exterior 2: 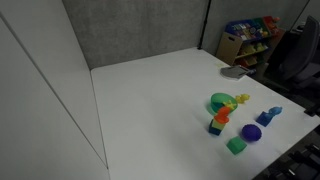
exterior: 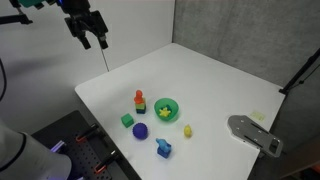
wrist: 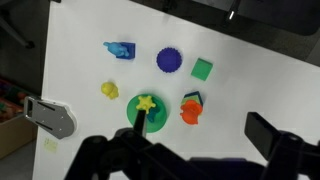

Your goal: Pick up the orange toy and put it in the green bowl

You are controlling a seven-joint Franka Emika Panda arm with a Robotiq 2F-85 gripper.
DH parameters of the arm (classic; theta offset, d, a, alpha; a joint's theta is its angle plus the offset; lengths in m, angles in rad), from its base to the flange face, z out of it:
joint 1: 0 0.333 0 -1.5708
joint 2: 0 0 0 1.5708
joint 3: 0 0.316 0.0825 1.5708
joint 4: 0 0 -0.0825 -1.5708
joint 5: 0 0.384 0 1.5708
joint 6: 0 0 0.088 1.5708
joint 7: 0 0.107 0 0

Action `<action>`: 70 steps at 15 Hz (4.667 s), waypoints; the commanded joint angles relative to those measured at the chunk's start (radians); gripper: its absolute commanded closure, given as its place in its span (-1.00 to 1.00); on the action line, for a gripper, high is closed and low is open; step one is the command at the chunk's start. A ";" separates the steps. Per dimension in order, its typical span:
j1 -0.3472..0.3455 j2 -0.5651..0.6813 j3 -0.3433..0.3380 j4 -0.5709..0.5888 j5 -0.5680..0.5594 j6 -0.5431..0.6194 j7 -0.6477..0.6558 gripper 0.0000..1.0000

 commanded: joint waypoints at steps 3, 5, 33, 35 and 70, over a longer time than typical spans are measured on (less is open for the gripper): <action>0.008 0.210 -0.041 0.153 0.025 0.047 -0.009 -1.00; 0.015 0.274 -0.055 0.181 0.044 0.081 -0.030 -1.00; -0.003 0.638 -0.083 0.110 0.064 0.503 -0.069 -1.00; -0.005 0.697 -0.083 0.121 0.046 0.539 -0.057 -1.00; 0.018 1.049 -0.139 0.379 -0.039 0.550 0.052 0.73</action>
